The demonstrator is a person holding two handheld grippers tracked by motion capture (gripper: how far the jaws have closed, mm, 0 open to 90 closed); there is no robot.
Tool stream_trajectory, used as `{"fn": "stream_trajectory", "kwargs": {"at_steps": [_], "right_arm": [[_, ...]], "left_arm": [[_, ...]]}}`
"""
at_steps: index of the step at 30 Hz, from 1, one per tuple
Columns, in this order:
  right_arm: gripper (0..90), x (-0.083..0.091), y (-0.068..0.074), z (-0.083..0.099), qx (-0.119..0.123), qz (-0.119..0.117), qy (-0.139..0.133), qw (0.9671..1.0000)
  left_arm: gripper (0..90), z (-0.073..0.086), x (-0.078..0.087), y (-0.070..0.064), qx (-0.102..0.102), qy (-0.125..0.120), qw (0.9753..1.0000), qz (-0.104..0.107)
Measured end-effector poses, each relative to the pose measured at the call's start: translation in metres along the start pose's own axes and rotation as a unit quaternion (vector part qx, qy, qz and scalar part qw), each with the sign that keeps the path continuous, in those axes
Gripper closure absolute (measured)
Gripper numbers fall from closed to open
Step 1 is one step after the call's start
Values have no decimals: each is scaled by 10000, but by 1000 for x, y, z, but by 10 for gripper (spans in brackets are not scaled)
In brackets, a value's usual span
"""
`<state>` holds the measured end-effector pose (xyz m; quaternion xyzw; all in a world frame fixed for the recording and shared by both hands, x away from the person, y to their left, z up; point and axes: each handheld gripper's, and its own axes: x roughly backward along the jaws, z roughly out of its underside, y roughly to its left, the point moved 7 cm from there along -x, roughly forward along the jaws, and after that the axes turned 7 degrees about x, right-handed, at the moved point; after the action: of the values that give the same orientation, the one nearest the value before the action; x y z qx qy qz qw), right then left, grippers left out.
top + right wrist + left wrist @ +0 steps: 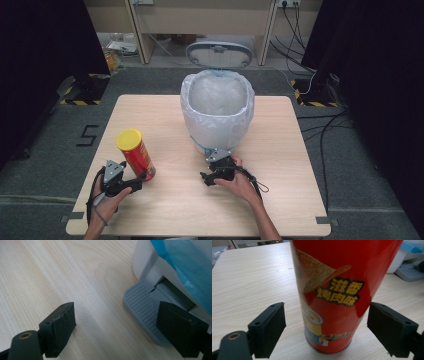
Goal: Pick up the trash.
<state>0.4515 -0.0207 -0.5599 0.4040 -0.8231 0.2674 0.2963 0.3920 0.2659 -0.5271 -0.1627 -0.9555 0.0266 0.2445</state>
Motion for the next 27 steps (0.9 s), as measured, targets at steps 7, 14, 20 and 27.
{"fn": "stream_trajectory", "kwargs": {"at_steps": [7, 14, 20, 27], "right_arm": [[156, 0, 0, 0, 23, 10, 4, 10000], [156, 0, 0, 0, 57, 27, 13, 10000], [155, 0, 1, 0, 57, 28, 14, 10000], [151, -1, 2, 0, 62, 50, 34, 10000]], "left_arm": [[149, -8, -6, -7, -57, -117, 9999, 92], [199, -13, -12, -6, 72, -266, 9996, 102], [236, -15, -13, -8, 24, -242, 9996, 173], [238, -20, -13, -9, 32, -229, 9993, 303]]}}
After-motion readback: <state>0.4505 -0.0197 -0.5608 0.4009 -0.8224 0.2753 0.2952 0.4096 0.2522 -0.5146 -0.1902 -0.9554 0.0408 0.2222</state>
